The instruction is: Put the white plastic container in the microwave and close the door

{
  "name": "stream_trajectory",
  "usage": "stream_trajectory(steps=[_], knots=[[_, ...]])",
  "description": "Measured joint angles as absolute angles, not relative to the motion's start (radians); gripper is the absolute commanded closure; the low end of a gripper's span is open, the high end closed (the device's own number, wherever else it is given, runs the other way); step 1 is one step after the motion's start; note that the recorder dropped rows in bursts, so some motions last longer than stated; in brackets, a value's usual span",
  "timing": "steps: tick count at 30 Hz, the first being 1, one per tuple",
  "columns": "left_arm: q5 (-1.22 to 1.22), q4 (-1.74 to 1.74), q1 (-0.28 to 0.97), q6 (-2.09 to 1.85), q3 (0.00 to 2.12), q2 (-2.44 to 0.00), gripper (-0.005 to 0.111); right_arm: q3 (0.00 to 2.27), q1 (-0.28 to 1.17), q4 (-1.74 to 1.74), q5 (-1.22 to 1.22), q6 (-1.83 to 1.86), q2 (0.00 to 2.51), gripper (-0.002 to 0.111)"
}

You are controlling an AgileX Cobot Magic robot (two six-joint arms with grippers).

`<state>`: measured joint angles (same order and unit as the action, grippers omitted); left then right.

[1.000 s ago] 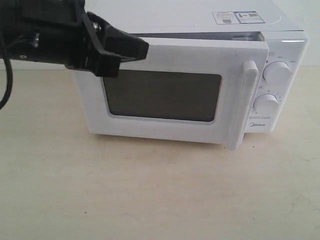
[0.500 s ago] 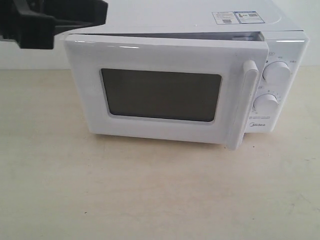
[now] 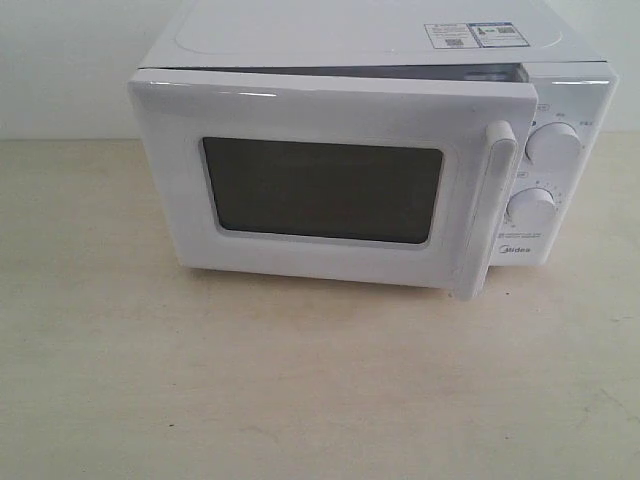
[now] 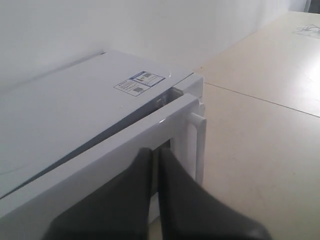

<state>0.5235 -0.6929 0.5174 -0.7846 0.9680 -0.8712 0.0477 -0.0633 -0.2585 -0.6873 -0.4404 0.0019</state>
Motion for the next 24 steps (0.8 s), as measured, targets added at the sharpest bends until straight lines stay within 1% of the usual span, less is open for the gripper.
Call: stream_trajectory(steps=[2, 5, 6, 8, 9, 10, 11, 13, 14, 16, 18, 20, 24], knots=[[0.530, -0.693, 0.517, -0.778, 0.968, -0.871, 0.102, 0.106, -0.063, -0.231, -0.700, -0.438, 0.000, 0.108], [0.568, -0.693, 0.517, -0.772, 0.968, -0.869, 0.102, 0.282, -0.063, -0.114, -0.709, -0.406, 0.028, 0.108], [0.572, -0.693, 0.517, -0.772, 0.968, -0.867, 0.102, 0.326, -0.063, -0.060, -0.690, -0.423, 0.050, 0.108], [0.574, -0.693, 0.517, -0.772, 0.968, -0.855, 0.102, 0.458, -0.067, 0.173, -0.560, -0.540, 0.141, 0.108], [0.574, -0.691, 0.517, -0.772, 0.968, -0.841, 0.102, 0.542, -0.067, 0.361, -0.456, -0.710, 0.210, 0.108], [0.574, -0.691, 0.517, -0.772, 0.968, -0.833, 0.102, 0.573, -0.067, 0.464, -0.415, -0.815, 0.249, 0.108], [0.574, -0.688, 0.517, -0.770, 0.968, -0.817, 0.102, 0.607, -0.067, 0.635, -0.367, -1.035, 0.316, 0.108], [0.574, -0.674, 0.517, -0.749, 0.968, -0.802, 0.102, 0.615, -0.067, 0.898, -0.339, -1.427, 0.407, 0.108], [0.574, -0.671, 0.517, -0.734, 0.968, -0.794, 0.102, 0.604, -0.067, 1.057, -0.354, -1.655, 0.444, 0.108], [0.574, -0.668, 0.517, -0.715, 0.968, -0.785, 0.102, 0.579, -0.067, 1.340, -0.466, -1.957, 0.524, 0.108], [0.584, -0.664, 0.517, -0.691, 0.968, -0.785, 0.102, 0.553, -0.067, 1.495, -0.647, -2.056, 0.613, 0.108], [0.602, -0.664, 0.517, -0.680, 0.968, -0.785, 0.102, 0.533, -0.067, 1.539, -0.739, -2.080, 0.685, 0.108], [0.628, -0.664, 0.517, -0.666, 0.968, -0.785, 0.102, 0.488, -0.067, 1.571, -0.838, -2.097, 0.823, 0.108]])
